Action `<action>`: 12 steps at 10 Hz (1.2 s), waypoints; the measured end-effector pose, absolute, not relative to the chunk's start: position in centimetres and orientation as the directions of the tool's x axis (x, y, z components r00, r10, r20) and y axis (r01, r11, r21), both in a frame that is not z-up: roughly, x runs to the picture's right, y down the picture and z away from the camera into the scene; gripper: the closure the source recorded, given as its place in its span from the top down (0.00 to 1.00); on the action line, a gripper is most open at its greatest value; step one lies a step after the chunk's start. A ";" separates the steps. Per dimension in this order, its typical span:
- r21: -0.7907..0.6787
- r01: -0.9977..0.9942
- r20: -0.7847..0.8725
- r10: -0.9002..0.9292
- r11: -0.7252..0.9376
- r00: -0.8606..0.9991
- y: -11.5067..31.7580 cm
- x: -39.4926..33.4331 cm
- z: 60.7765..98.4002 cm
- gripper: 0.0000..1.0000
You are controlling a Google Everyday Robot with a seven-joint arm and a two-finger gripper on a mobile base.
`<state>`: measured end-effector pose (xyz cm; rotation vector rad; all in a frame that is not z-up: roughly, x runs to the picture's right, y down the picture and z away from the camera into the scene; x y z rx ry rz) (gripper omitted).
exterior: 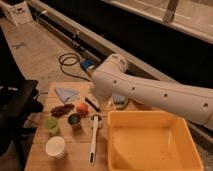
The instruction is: Place apple in metal cup
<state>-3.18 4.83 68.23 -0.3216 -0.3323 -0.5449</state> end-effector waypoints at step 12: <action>-0.146 0.607 0.610 -0.412 0.781 0.677 4.4 -11.0 77.8 0.65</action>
